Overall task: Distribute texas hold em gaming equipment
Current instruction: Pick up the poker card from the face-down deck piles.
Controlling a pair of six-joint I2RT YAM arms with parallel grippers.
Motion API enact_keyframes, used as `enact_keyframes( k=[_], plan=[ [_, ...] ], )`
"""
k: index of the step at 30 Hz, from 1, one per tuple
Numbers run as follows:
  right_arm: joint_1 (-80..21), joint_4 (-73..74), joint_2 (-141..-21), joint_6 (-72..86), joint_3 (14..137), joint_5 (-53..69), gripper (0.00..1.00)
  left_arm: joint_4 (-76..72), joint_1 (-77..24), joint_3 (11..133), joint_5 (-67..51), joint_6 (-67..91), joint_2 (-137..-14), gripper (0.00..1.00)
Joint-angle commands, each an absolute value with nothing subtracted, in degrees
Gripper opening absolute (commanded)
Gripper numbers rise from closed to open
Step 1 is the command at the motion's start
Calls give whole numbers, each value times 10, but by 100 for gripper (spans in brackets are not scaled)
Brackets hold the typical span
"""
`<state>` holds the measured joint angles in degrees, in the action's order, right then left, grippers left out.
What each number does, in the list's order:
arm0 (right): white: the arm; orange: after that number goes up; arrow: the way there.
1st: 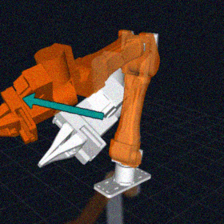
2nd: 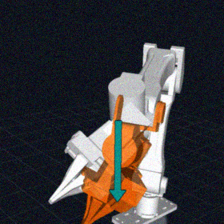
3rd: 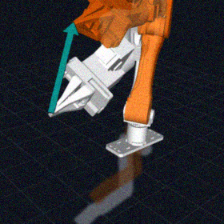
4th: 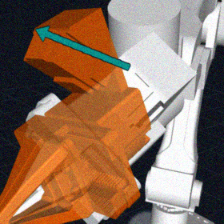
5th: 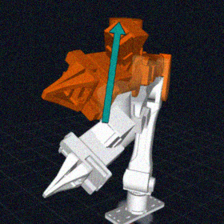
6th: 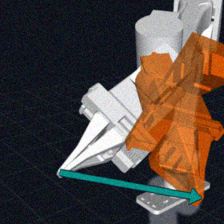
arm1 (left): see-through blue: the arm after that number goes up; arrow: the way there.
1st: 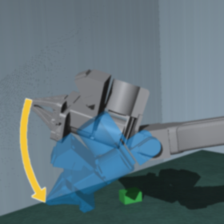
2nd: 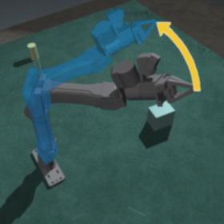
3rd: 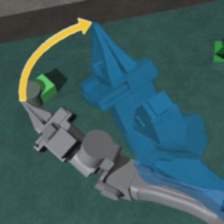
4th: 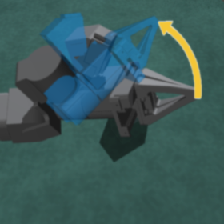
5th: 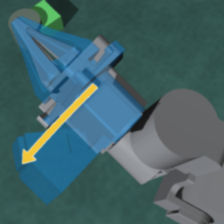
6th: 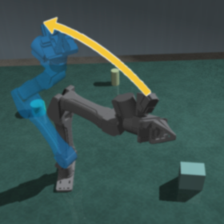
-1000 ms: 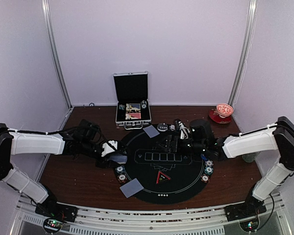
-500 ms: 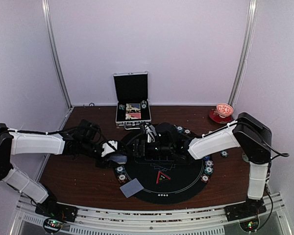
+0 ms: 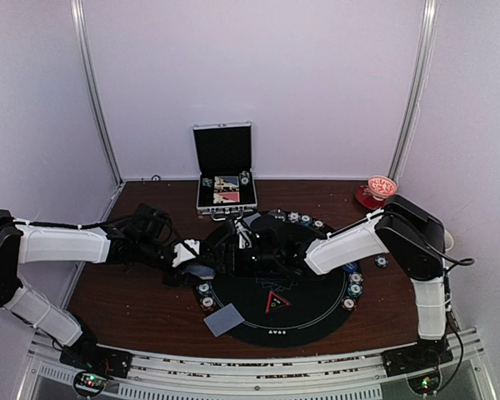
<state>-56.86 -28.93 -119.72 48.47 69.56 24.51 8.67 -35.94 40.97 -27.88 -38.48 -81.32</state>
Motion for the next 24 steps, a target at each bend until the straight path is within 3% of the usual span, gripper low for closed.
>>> enact_keyframes(
  k=[1, 10, 20, 24],
  plan=[
    [-572, -282, -1216, 488, 722, 248, 74, 75, -359, 417, -292, -390, -801, 56],
    [-573, -283, -1231, 490, 729, 264, 63, 76, -359, 417, -292, -391, -801, 56],
    [-568, -255, -1214, 486, 714, 255, 38, 76, -359, 417, -293, -391, -802, 56],
    [-558, -239, -1190, 482, 695, 237, 35, 76, -359, 417, -293, -391, -801, 56]
  ],
)
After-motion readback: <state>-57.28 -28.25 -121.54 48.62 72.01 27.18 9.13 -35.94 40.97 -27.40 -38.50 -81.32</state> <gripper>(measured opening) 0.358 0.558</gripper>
